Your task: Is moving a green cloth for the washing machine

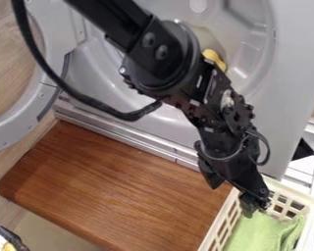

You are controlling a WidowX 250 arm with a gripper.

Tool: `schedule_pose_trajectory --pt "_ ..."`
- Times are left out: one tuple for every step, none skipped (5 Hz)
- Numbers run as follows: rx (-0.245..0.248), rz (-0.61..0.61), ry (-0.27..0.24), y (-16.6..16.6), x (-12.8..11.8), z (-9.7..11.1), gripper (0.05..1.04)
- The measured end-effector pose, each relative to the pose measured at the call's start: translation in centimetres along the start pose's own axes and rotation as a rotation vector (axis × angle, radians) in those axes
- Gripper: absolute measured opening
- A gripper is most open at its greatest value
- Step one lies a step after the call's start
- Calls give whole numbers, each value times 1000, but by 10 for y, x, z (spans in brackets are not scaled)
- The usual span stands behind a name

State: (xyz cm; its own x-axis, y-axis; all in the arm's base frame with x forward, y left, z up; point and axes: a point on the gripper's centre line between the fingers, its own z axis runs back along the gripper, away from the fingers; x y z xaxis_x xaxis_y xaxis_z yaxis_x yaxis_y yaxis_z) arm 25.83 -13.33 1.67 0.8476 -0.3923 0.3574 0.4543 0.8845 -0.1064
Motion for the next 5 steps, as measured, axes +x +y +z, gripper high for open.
schedule_pose_trajectory --pt "-5 11 20 -1 -4 -5 1001" --pt "-56 15 1 -23 -2 -8 1001" --pt "-82 13 23 -30 -7 -22 1001" --pt "-89 -6 43 -37 -7 -32 1001" --pt "-91 4 61 -37 -9 -43 1001"
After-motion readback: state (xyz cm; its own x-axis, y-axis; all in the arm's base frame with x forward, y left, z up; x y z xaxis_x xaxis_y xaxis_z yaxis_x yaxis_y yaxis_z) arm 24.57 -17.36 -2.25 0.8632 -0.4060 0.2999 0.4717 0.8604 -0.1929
